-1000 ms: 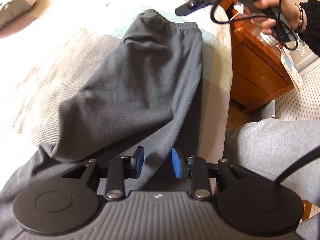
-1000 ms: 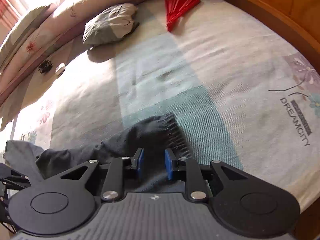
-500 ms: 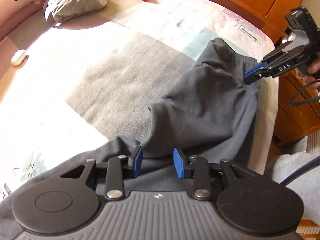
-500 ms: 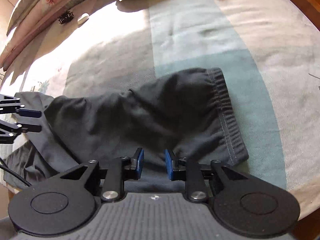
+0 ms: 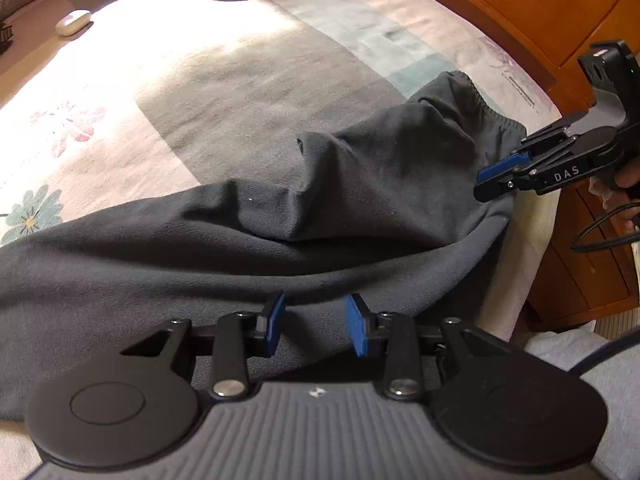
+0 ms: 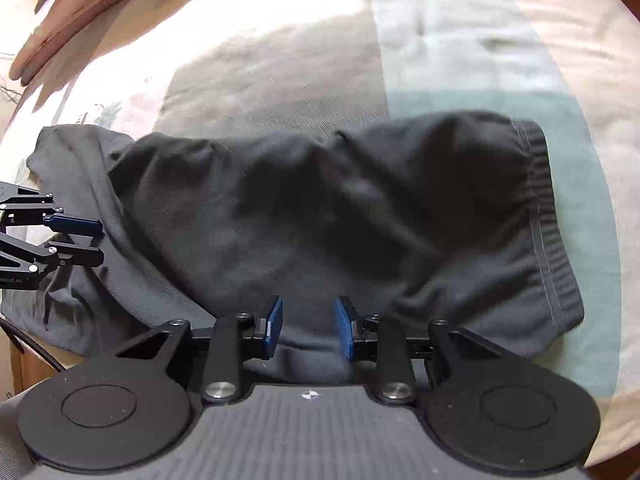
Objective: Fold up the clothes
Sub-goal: 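Smooth the folded sweatpants with both open grippers pressing the fabric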
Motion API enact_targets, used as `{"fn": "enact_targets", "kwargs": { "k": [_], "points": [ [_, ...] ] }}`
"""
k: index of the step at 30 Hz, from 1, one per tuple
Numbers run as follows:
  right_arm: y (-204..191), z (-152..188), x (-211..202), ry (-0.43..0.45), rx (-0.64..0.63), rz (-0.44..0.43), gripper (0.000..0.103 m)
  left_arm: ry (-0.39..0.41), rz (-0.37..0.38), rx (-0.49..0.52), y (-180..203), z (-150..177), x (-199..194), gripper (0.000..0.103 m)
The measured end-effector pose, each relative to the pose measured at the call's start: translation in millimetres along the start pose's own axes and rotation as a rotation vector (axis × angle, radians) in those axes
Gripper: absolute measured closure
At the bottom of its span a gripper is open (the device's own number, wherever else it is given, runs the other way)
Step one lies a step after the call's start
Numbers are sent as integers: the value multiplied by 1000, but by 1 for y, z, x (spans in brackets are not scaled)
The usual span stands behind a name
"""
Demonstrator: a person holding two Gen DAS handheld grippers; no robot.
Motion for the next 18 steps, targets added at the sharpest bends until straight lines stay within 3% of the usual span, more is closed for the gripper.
{"fn": "enact_targets", "kwargs": {
  "k": [5,7,8,11,18],
  "points": [
    [-24,-25,8,42,-51,23,69,56,-91,-90,-23,5,-6,70],
    [-30,-27,18,31,-50,43,65,40,-123,-124,-34,12,-3,70],
    [-29,-27,23,12,-48,53,58,27,-133,-140,-37,18,-2,70],
    [-25,-21,26,-12,-34,59,58,57,-133,-167,-42,33,-14,70],
    [4,-47,16,92,18,139,58,143,-151,-202,-41,42,-39,69]
  ]
}}
Point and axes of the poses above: each gripper's, at about its wrist camera, not at the fingertips, and x roughly the way its jaws point, y to its right, z to its underside, the point moved 3 cm from there along x, roughly the way its jaws point, and after that the axes turned 12 degrees about z, right-handed, at the moved point
